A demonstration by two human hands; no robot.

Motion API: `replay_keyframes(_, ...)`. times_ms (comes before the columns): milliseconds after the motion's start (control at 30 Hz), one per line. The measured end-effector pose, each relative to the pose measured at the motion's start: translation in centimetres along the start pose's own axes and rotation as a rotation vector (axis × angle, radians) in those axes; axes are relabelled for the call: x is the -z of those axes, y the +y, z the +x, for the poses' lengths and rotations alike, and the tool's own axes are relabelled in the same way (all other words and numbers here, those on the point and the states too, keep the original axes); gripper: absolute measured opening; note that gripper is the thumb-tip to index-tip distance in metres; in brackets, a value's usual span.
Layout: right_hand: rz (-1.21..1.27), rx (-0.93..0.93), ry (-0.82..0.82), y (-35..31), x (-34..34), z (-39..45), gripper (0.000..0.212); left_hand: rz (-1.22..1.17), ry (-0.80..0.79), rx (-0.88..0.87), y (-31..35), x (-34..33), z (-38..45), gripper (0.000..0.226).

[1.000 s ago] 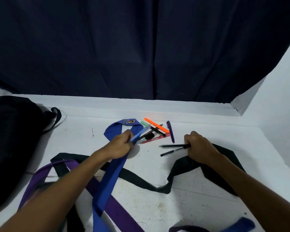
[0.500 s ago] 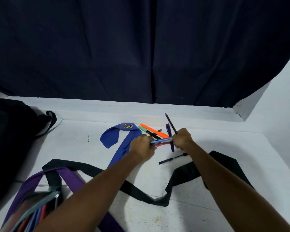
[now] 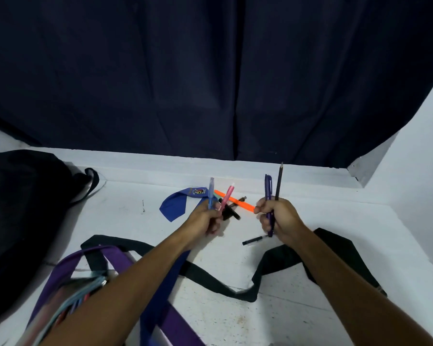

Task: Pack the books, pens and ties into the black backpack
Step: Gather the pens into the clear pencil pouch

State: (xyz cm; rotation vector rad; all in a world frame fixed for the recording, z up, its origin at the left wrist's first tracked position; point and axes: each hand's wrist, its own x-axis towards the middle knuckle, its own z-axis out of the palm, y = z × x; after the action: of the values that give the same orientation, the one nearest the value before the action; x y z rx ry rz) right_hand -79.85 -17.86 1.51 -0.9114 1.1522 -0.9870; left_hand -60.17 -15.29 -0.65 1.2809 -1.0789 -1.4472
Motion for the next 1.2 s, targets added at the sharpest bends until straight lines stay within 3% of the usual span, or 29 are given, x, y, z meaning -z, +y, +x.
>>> replay_keyframes(67, 0.04, 0.024, -0.051, 0.6, -1.6, -0.8, 0.011, -0.044, -0.039, 0.033, 0.5, -1.0, -0.8, 0.017)
replay_keyframes(167, -0.027, 0.121, -0.125, 1.0, -3.9, -1.7, 0.014, 0.248, -0.105, 0.018, 1.6, -2.5, -2.2, 0.022)
replay_keyframes(333, -0.104, 0.197, -0.009, 0.6, -5.6, -2.3, 0.023, 0.408, -0.112, -0.036, 2.2, -3.6, -3.5, 0.035)
replay_keyframes(433, -0.005, 0.201, 0.0, -0.4, -6.1, -2.9, 0.02, 0.149, -0.06, 0.002, 1.8, -2.9, -3.5, 0.042)
replay_keyframes(533, 0.225, 0.245, -0.059, -1.4, -6.3, -3.6, 0.012, -0.25, 0.08, 0.05, 1.1, -2.4, -3.7, 0.032)
replay_keyframes(600, 0.349, 0.273, -0.099, -1.7, -6.7, -4.0, 0.01, -0.539, 0.091, 0.136, 0.5, -2.2, -3.8, 0.044)
replay_keyframes(767, 0.292, 0.294, -0.115, -0.1, -8.7, -5.4, 0.01, -0.992, 0.064, 0.108, 1.7, -4.1, -4.7, 0.049)
replay_keyframes(1067, 0.243, 0.299, -0.151, 0.2, -10.0, -6.1, 0.009, -1.012, 0.138, 0.054, 2.3, -3.9, -5.1, 0.056)
replay_keyframes(1200, 0.226, 0.238, -0.157, 0.9, -10.4, -6.1, 0.009, -0.695, 0.209, 0.088, 1.9, -2.2, -5.9, 0.06)
